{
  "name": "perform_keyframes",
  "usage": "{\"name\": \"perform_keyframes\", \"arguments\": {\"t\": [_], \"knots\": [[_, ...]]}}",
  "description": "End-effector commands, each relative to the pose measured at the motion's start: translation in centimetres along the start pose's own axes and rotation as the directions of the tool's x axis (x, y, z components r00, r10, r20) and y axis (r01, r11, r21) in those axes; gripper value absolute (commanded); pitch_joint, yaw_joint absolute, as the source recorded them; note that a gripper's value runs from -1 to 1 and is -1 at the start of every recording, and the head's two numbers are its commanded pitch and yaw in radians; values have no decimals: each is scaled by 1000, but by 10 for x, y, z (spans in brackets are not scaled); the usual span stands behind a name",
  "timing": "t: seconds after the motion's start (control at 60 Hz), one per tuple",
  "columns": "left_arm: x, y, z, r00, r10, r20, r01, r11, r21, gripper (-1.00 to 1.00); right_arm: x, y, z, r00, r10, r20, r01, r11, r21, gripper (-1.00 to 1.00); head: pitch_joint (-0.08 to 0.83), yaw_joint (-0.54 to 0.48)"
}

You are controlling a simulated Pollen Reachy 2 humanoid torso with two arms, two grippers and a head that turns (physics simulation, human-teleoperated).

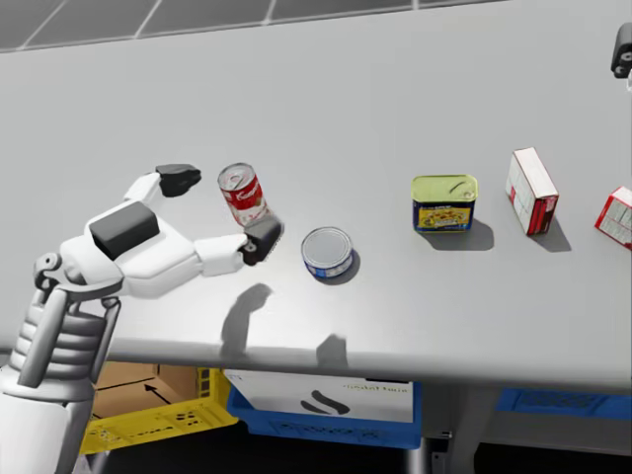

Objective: Grasp the tuna can and hold it up.

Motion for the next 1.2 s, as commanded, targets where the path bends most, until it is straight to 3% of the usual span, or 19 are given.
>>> {"name": "perform_keyframes", "arguments": {"t": [0.017,0.35,0.567,0.867,1.15,1.2], "knots": [[-29,-18,0,996,8,-84,-16,996,-93,-1000,0,0,0,1000,3,3,-3,1000,-1,-1000,747,216],[-64,-33,-39,983,35,-181,-59,990,-126,-1000,0,0,2,1000,12,7,-12,1000,0,-1000,751,223],[-62,-40,-67,980,35,-196,-58,992,-112,-1000,0,0,3,1000,17,10,-17,1000,-2,-1000,752,228],[-61,-48,-106,971,81,-225,-97,993,-62,-1000,1,0,3,1000,18,17,-18,1000,0,-1000,754,232],[-67,-48,-117,964,98,-246,-110,993,-35,-1000,3,0,4,1000,15,24,-15,1000,5,-1000,756,221],[-69,-48,-117,963,95,-252,-106,994,-29,-737,3,0,4,1000,15,24,-15,1000,6,-1000,756,221]]}}
